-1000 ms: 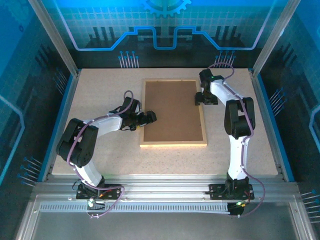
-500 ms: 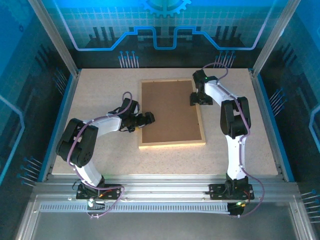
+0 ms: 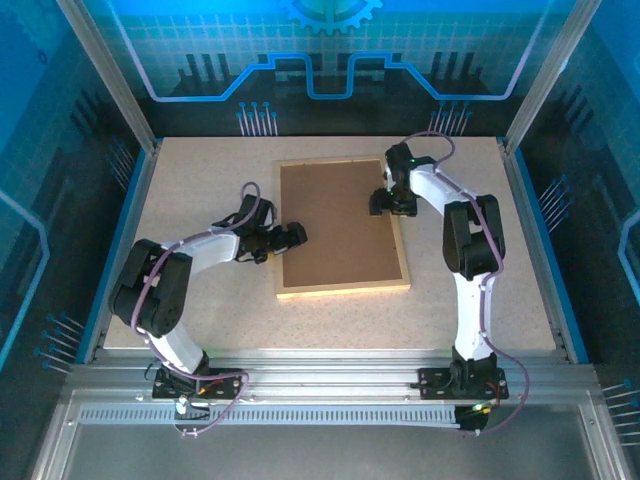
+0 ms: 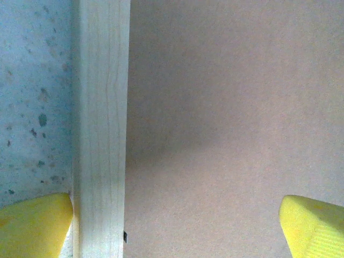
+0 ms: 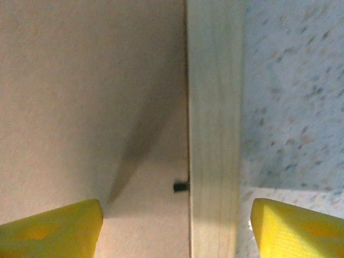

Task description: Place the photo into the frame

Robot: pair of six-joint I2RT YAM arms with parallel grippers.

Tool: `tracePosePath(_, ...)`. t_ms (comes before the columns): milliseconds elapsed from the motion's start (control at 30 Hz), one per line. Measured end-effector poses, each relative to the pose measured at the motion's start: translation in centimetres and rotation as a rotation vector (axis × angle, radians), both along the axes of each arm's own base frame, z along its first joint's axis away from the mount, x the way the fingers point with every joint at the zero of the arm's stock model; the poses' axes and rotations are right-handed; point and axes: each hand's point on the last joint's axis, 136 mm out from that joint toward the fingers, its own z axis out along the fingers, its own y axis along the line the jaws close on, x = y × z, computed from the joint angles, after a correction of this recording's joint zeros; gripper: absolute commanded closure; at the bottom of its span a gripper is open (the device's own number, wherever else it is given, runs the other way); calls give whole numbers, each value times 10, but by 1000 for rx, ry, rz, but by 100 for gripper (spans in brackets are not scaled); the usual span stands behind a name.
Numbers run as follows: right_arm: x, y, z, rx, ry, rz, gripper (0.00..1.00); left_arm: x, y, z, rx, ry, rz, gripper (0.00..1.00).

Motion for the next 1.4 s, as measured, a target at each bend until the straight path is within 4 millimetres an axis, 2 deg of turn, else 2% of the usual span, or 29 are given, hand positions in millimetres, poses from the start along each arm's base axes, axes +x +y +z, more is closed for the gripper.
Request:
tracePosePath(100,-7,-7,9,31,-1,-15,25,11,4,11,-6,-35,3,1)
tracePosePath(267,-6,-34,29,43,-55,-69,22,29,20,31,-3,-98,33,1)
tracePosePath(333,-8,-40,30,54,-63,-83,22,36,27,37,-1,-116,48,1)
tracePosePath(433,-14,-38,21,76,-48,-81,22,43,31,41,-1,-129,61,1)
tracePosePath(567,-23,-30,9,120,-20,-67,24,48,30,32,2,-112,60,1)
tracePosePath(733,-28,-20,1,179,-6,-63,28,47,29,6,6,-58,57,1)
tracePosePath(900,-42,-9,-11,205,27,-49,34,48,25,3,-13,-57,51,1)
tracePosePath(967,-44,-6,-9,209,10,-41,35,49,22,4,-22,-61,43,1)
tracePosePath(1200,-82,5,-10,200,25,-15,37,39,10,-4,-31,-53,19,1)
tracePosePath(1400,-119,6,-10,179,59,-14,36,18,4,-6,-30,-57,15,1)
